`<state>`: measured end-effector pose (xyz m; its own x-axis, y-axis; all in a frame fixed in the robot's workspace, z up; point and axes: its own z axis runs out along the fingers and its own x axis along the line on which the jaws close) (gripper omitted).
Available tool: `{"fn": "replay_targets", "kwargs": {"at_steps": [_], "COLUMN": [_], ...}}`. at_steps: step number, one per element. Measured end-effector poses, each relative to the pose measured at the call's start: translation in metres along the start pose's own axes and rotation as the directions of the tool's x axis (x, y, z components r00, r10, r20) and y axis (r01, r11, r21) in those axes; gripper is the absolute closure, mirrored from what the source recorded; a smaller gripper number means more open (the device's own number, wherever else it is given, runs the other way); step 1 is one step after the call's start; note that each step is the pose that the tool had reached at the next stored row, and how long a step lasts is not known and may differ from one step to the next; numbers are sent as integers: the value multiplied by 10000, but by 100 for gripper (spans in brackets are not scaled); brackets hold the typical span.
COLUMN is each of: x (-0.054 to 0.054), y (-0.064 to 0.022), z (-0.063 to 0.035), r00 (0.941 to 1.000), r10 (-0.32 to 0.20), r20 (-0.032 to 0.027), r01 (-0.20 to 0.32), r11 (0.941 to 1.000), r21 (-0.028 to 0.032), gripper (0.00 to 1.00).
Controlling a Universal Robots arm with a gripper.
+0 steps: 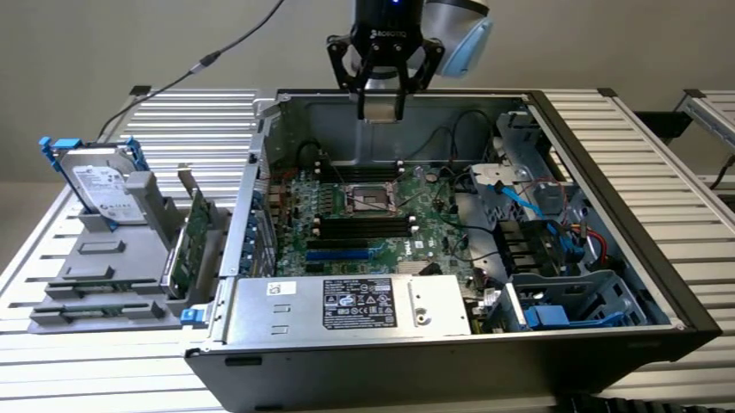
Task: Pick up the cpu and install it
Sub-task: 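Pick up the cpu and move it towards the insertion slot, then place the cpu into insertion slot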
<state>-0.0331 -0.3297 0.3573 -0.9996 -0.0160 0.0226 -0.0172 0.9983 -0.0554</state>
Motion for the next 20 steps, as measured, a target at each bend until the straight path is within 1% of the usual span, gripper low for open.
{"fn": "replay_targets", "kwargs": {"at_steps": [4,7,9,20], "x": [-5,-7,-7,-7], "y": [42,57,57,57], "z": [70,124,128,128], "r00": [10000,10000,10000,10000], "r10": [70,77,69,70], "r20": [-5,-4,-10,-9], "r01": [-70,-77,-69,-70], "r11": [10000,10000,10000,10000], "r21": [-1,-2,25,25], "gripper": [45,45,45,45]}}
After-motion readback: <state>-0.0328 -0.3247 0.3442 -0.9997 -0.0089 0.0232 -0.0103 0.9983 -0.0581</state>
